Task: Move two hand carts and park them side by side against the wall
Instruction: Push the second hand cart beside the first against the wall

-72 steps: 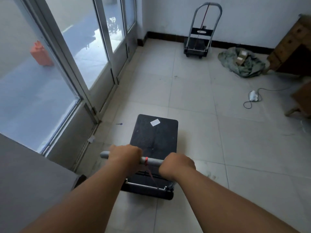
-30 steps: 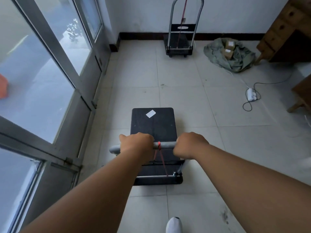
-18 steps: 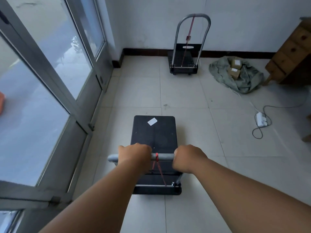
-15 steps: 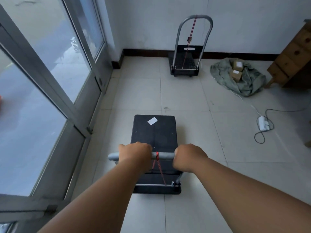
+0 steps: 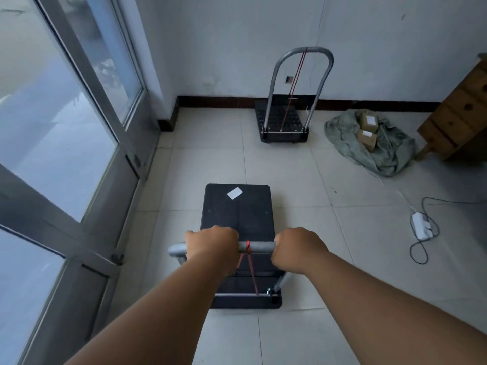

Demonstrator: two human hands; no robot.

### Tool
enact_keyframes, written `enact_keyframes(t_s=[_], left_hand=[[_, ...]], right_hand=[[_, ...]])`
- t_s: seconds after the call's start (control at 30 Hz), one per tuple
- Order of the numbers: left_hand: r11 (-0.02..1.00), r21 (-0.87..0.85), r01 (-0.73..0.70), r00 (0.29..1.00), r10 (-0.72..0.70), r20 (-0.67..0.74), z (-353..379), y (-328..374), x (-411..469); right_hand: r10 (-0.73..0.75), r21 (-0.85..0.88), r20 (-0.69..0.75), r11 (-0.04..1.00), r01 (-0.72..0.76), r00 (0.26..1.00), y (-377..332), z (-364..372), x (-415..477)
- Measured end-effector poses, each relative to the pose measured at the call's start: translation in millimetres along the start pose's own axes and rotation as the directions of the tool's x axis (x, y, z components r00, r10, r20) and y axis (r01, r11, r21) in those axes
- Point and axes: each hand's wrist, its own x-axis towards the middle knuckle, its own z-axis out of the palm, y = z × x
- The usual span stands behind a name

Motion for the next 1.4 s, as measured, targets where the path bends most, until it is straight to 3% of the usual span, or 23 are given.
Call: enact_keyframes(t_s=[0.8,1.13,1.4], left_hand=[[0.989,0.007,0.148,0.986,-0.148,0.072,-204,-40,420],[0.992,0.028,0.125,0.990,-0.127,0.065,-282,-84,586],[0.992,0.024,0.125,0.991,-0.126,0.036,-342,-79,718]], right_hand=[[-0.035,0.056,0.012,0.998,0.034,0.999,-21,-251,401],[-0.030,0.072,-0.013,0.997,0.031,0.999,-51,-340,553],[-0.040,0.043,-0.015,0.998,0.041,0.999,-41,-419,681]])
